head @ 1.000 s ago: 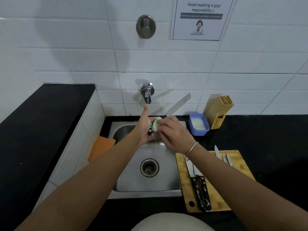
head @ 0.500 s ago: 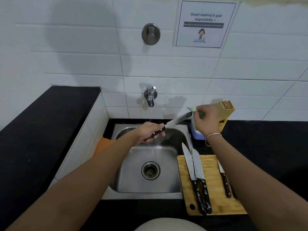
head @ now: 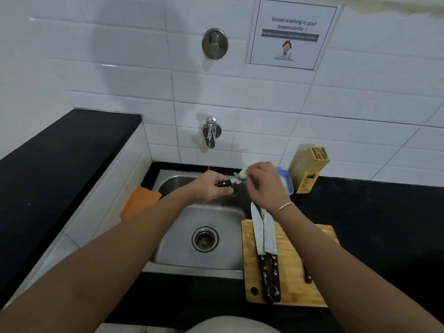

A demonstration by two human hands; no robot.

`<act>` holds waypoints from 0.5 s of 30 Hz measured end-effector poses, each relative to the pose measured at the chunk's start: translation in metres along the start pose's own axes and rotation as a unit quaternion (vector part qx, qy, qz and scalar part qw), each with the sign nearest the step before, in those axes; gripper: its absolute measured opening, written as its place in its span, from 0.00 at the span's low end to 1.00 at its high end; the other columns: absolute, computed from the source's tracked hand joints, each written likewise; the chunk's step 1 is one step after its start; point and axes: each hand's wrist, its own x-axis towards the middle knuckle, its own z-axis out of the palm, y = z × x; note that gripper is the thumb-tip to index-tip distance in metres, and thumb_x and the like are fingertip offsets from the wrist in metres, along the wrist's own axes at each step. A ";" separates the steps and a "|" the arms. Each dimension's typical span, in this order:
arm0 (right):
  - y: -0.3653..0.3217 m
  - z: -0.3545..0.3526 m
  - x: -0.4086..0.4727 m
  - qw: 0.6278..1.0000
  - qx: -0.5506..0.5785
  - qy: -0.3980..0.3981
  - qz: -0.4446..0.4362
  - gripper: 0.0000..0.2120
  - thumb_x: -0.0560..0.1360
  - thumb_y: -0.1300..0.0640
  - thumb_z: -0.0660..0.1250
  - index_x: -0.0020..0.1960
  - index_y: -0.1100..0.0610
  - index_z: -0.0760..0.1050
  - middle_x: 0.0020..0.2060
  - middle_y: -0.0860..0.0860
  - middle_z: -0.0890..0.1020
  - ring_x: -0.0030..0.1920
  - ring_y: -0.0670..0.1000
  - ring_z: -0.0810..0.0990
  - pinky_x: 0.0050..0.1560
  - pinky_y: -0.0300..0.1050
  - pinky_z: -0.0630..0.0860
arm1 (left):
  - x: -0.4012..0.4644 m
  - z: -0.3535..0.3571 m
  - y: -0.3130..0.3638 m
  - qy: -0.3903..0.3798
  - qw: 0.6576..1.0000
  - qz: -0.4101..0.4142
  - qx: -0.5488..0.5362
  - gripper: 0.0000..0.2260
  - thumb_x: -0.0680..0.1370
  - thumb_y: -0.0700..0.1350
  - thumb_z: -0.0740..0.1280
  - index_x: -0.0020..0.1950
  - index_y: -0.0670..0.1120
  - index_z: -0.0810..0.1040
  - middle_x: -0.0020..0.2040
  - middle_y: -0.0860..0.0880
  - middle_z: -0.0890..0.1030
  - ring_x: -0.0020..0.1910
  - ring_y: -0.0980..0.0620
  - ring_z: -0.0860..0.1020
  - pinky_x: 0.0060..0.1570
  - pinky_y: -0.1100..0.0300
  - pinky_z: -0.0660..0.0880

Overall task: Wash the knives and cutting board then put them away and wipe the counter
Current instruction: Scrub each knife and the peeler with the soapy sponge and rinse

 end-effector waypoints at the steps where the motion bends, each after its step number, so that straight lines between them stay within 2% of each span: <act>1: 0.008 -0.004 -0.001 0.998 0.001 0.028 0.062 0.05 0.74 0.64 0.68 0.48 0.61 0.81 0.46 0.55 0.82 0.51 0.56 0.75 0.56 0.50 0.73 | -0.002 0.004 0.004 0.003 1.000 -0.007 0.009 0.10 0.79 0.45 0.73 0.41 0.43 0.78 0.32 0.51 0.73 0.31 0.56 0.71 0.36 0.61 0.68; 3: 0.018 -0.010 -0.003 0.987 0.002 0.073 0.144 0.04 0.74 0.63 0.68 0.47 0.61 0.81 0.45 0.55 0.81 0.50 0.58 0.75 0.54 0.44 0.69 | -0.002 0.015 0.010 0.014 1.000 -0.009 0.014 0.10 0.79 0.44 0.73 0.38 0.46 0.78 0.31 0.53 0.73 0.31 0.58 0.71 0.36 0.63 0.68; 4: 0.016 -0.010 -0.004 0.985 0.001 0.083 0.149 0.04 0.74 0.64 0.68 0.46 0.61 0.81 0.45 0.56 0.81 0.50 0.59 0.75 0.52 0.42 0.67 | 0.000 0.021 0.013 0.023 1.000 -0.010 0.010 0.12 0.79 0.43 0.73 0.37 0.48 0.77 0.30 0.56 0.73 0.30 0.59 0.70 0.35 0.65 0.67; 6: 0.003 -0.009 -0.007 0.995 0.008 0.057 0.077 0.03 0.73 0.64 0.68 0.46 0.61 0.80 0.45 0.56 0.81 0.50 0.58 0.74 0.52 0.42 0.68 | 0.000 0.032 0.020 0.043 0.999 -0.010 -0.006 0.12 0.78 0.44 0.74 0.36 0.50 0.77 0.29 0.58 0.73 0.29 0.60 0.70 0.34 0.63 0.67; 8: -0.004 -0.008 -0.016 0.999 0.019 0.011 -0.048 0.05 0.74 0.65 0.68 0.48 0.61 0.80 0.46 0.55 0.80 0.51 0.56 0.74 0.54 0.45 0.71 | -0.002 0.039 0.023 0.056 0.998 0.004 -0.004 0.11 0.76 0.48 0.75 0.36 0.50 0.78 0.31 0.54 0.74 0.32 0.57 0.70 0.36 0.59 0.67; 10: 0.008 -0.016 -0.022 0.996 0.020 0.013 -0.091 0.06 0.74 0.64 0.68 0.50 0.61 0.81 0.47 0.55 0.81 0.51 0.54 0.74 0.56 0.45 0.72 | -0.008 0.042 0.028 0.051 0.998 0.017 0.015 0.12 0.77 0.46 0.74 0.36 0.51 0.76 0.31 0.54 0.72 0.31 0.57 0.69 0.34 0.59 0.66; 12: 0.030 -0.027 -0.026 0.998 0.015 0.060 -0.013 0.05 0.75 0.63 0.69 0.50 0.61 0.82 0.47 0.54 0.82 0.52 0.55 0.75 0.56 0.44 0.71 | -0.015 0.045 0.033 0.054 0.997 0.018 0.045 0.12 0.78 0.45 0.74 0.37 0.49 0.76 0.31 0.54 0.72 0.30 0.57 0.70 0.34 0.60 0.66; 14: 0.048 -0.037 -0.029 0.988 0.016 0.111 0.111 0.05 0.75 0.63 0.69 0.50 0.61 0.83 0.46 0.55 0.82 0.51 0.57 0.76 0.53 0.39 0.66 | -0.021 0.050 0.039 0.054 0.996 0.015 0.063 0.09 0.78 0.45 0.73 0.39 0.47 0.78 0.33 0.52 0.74 0.32 0.56 0.72 0.37 0.58 0.69; 15: 0.051 -0.038 -0.029 0.982 0.017 0.127 0.136 0.05 0.75 0.63 0.69 0.49 0.61 0.83 0.45 0.55 0.82 0.51 0.58 0.76 0.53 0.38 0.65 | -0.022 0.052 0.042 0.053 0.996 0.012 0.067 0.08 0.78 0.45 0.73 0.40 0.47 0.79 0.33 0.51 0.74 0.33 0.55 0.73 0.38 0.57 0.69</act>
